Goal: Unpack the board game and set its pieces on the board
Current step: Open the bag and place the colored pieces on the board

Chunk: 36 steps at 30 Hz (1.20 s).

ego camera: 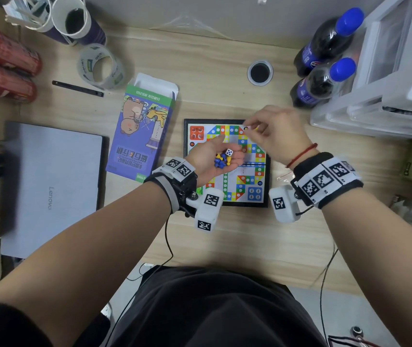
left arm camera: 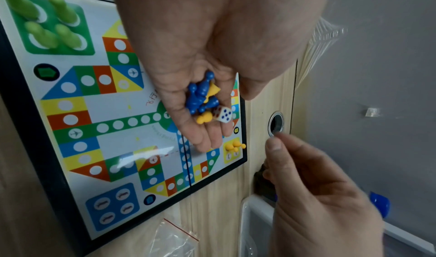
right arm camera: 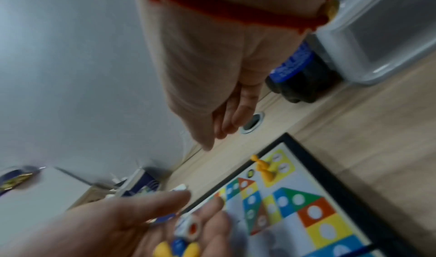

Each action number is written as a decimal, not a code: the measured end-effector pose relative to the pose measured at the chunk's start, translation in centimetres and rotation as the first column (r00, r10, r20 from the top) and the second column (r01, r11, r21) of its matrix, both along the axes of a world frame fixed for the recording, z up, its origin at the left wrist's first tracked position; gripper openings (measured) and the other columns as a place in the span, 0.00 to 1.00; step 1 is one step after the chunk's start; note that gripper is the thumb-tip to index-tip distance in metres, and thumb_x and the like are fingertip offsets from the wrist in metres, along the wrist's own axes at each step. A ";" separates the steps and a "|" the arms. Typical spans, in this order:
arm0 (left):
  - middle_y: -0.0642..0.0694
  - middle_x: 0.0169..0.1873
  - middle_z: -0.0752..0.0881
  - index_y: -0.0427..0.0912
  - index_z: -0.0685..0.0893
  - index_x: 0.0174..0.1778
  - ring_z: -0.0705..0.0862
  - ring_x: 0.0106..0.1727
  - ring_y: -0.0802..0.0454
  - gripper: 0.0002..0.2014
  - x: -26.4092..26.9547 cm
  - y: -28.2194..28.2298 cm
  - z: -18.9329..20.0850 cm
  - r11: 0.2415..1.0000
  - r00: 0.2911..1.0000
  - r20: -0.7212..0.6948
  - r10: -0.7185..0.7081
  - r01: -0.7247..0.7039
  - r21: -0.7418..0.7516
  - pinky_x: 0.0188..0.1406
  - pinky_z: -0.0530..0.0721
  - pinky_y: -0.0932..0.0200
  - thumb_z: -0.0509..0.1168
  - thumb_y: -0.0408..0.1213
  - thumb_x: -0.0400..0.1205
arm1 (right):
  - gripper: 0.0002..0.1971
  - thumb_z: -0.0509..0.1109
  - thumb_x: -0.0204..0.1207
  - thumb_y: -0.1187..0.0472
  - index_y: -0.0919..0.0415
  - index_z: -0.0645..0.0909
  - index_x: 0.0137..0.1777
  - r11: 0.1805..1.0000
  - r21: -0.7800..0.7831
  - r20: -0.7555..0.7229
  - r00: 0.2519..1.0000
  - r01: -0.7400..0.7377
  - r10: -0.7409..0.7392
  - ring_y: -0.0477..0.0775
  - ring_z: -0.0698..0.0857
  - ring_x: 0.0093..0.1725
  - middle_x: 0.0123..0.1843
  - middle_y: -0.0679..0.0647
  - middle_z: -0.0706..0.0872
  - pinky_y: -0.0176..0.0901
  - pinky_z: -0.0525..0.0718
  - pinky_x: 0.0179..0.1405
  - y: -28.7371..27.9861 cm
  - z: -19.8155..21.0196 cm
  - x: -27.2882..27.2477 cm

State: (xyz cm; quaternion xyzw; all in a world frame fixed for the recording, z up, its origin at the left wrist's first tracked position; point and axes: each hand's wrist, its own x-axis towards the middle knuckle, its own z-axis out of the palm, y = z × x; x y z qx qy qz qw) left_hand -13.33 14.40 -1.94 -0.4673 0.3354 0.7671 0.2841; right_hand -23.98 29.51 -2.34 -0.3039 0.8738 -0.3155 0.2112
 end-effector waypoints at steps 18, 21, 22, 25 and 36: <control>0.40 0.41 0.84 0.32 0.79 0.63 0.88 0.32 0.52 0.37 -0.4 0.5 0.2 0.988 0.995 -0.062 0.073 -0.064 0.141 0.52 0.85 0.53 0.42 0.64 0.85 | 0.09 0.74 0.71 0.49 0.51 0.87 0.48 0.959 0.205 0.015 0.980 -0.195 0.196 0.52 0.78 0.51 0.49 0.49 0.78 0.43 0.76 0.40 -1.7 0.1 3.8; 0.39 0.43 0.84 0.35 0.81 0.56 0.88 0.34 0.51 0.36 -0.3 0.5 0.0 0.990 0.995 -0.056 0.082 -0.074 0.123 0.54 0.86 0.52 0.42 0.64 0.86 | 0.08 0.73 0.71 0.49 0.51 0.87 0.45 0.961 0.211 -0.014 0.982 -0.179 0.186 0.52 0.76 0.54 0.51 0.48 0.78 0.42 0.74 0.42 -2.0 0.0 4.0; 0.39 0.44 0.84 0.35 0.81 0.57 0.88 0.37 0.50 0.36 -0.3 0.5 -0.1 0.990 0.995 -0.052 0.082 -0.075 0.121 0.52 0.87 0.52 0.42 0.64 0.86 | 0.08 0.73 0.71 0.50 0.51 0.88 0.44 0.965 0.193 -0.012 0.983 -0.177 0.183 0.52 0.76 0.54 0.51 0.48 0.78 0.43 0.76 0.43 -2.1 0.0 4.1; 0.39 0.40 0.86 0.35 0.82 0.55 0.88 0.39 0.49 0.35 -0.5 0.5 0.0 0.990 0.995 -0.035 0.096 -0.092 0.109 0.43 0.88 0.54 0.42 0.63 0.86 | 0.06 0.71 0.72 0.56 0.54 0.89 0.44 0.983 0.091 -0.016 0.987 -0.157 0.159 0.53 0.79 0.52 0.48 0.50 0.82 0.46 0.80 0.48 -2.1 0.3 4.2; 0.35 0.50 0.88 0.31 0.82 0.61 0.88 0.53 0.42 0.35 0.2 -0.3 -0.5 0.999 0.999 0.011 0.041 -0.040 -0.026 0.58 0.86 0.54 0.46 0.61 0.86 | 0.05 0.73 0.69 0.59 0.55 0.87 0.44 0.962 0.251 0.035 0.992 0.109 -0.122 0.50 0.87 0.37 0.35 0.49 0.89 0.51 0.87 0.47 2.9 -1.5 0.7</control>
